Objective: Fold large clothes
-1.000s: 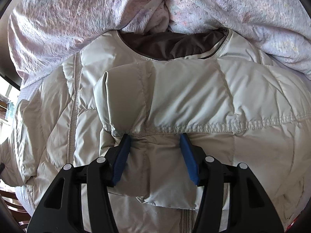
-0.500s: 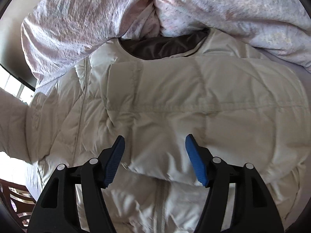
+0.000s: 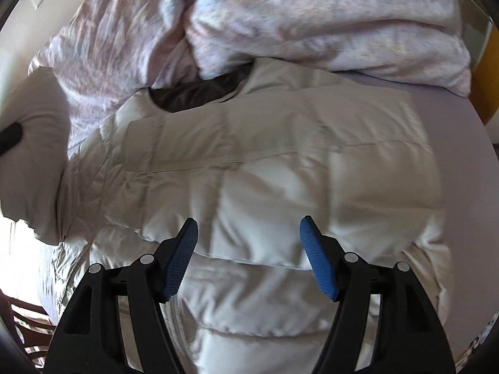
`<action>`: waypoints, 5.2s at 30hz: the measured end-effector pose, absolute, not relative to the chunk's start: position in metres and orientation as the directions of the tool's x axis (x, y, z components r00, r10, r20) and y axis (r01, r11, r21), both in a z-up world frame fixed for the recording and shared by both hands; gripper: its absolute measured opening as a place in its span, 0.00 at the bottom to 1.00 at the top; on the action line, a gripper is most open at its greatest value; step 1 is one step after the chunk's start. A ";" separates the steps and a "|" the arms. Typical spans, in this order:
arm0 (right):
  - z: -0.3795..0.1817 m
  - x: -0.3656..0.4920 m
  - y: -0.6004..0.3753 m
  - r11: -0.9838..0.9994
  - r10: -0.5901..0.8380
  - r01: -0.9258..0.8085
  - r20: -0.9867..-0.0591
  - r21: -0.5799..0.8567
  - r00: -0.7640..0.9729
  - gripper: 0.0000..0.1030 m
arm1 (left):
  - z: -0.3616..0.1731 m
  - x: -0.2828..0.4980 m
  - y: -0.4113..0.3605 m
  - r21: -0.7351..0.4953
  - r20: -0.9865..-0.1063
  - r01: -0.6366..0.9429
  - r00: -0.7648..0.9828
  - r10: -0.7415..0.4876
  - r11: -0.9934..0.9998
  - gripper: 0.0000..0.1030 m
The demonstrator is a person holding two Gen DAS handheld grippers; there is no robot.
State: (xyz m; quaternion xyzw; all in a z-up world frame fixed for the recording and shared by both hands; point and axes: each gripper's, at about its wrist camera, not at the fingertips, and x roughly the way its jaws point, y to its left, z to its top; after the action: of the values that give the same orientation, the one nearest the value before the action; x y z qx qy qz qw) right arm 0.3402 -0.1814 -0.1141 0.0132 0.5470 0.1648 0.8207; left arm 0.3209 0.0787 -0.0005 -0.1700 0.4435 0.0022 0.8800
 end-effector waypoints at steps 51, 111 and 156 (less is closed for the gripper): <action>-0.158 0.370 -0.108 0.923 0.326 -0.280 -0.924 0.265 0.201 0.21 | -0.105 0.313 0.147 -0.023 -0.920 -0.313 0.378 0.102 0.949 0.59; -0.180 0.248 -0.434 0.878 0.479 0.002 -0.876 0.479 -0.052 0.70 | -0.130 0.091 0.196 -0.143 -0.951 -0.397 0.308 -0.015 0.907 0.75; -0.103 0.290 -0.374 0.774 0.622 -0.245 -0.772 0.583 0.129 0.08 | -0.035 0.118 0.171 -0.144 -0.866 -0.320 0.499 0.038 0.936 0.09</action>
State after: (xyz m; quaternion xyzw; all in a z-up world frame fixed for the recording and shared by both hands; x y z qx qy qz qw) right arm 0.2900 -0.3743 -0.1032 0.1596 0.5903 0.2956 0.7340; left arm 0.1180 0.1711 -0.0345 -0.1443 0.4895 0.1048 0.8536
